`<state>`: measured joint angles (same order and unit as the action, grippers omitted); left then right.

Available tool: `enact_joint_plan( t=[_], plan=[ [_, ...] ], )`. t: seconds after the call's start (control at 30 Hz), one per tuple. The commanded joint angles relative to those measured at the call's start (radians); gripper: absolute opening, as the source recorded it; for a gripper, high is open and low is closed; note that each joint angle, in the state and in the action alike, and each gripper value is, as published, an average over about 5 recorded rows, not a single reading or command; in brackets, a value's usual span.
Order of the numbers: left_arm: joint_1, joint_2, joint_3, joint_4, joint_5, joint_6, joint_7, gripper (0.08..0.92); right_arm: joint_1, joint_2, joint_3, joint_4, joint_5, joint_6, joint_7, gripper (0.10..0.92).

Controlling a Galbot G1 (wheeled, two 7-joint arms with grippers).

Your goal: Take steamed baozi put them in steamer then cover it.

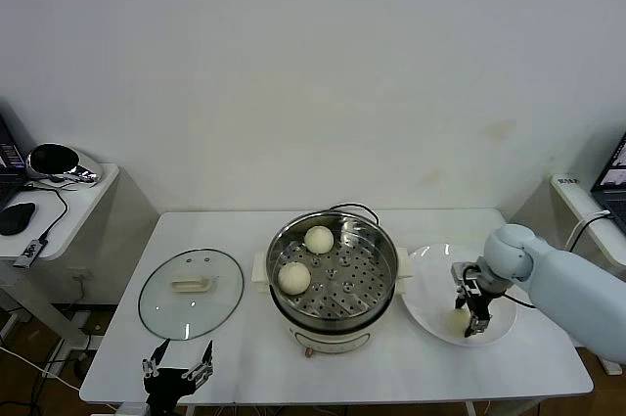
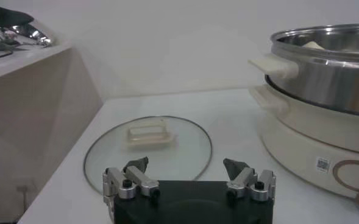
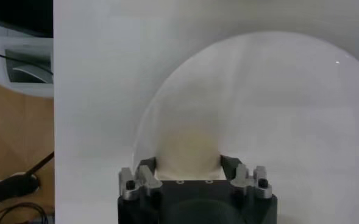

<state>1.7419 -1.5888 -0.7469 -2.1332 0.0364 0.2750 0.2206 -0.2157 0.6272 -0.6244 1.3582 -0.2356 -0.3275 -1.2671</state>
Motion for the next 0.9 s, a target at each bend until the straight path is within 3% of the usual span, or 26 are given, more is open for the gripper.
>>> enact_joint_plan(
  t=[0.03, 0.4, 0.7, 0.8, 0.9],
  plan=[
    [-0.001, 0.001, 0.002, 0.002, 0.000, 0.000, 0.000, 0.823, 0.029, -0.021, -0.001, 0.005, 0.025, -0.006, 0.001, 0.588],
    [-0.039, 0.000, 0.029, 0.018, 0.000, 0.000, -0.002, 0.823, 0.435, -0.089, -0.175, 0.090, 0.207, -0.028, -0.046, 0.576],
    [-0.062, 0.000, 0.025, 0.010, -0.010, -0.002, -0.011, 0.823, 0.869, 0.073, -0.405, 0.078, 0.401, -0.012, -0.093, 0.577],
    [-0.063, -0.003, 0.022, -0.008, -0.007, -0.002, -0.011, 0.823, 0.892, 0.154, -0.407, 0.035, 0.463, 0.060, -0.118, 0.577],
    [-0.063, -0.007, 0.018, -0.016, -0.004, -0.003, -0.014, 0.823, 0.882, 0.239, -0.404, -0.045, 0.558, 0.282, -0.137, 0.577]
  ],
)
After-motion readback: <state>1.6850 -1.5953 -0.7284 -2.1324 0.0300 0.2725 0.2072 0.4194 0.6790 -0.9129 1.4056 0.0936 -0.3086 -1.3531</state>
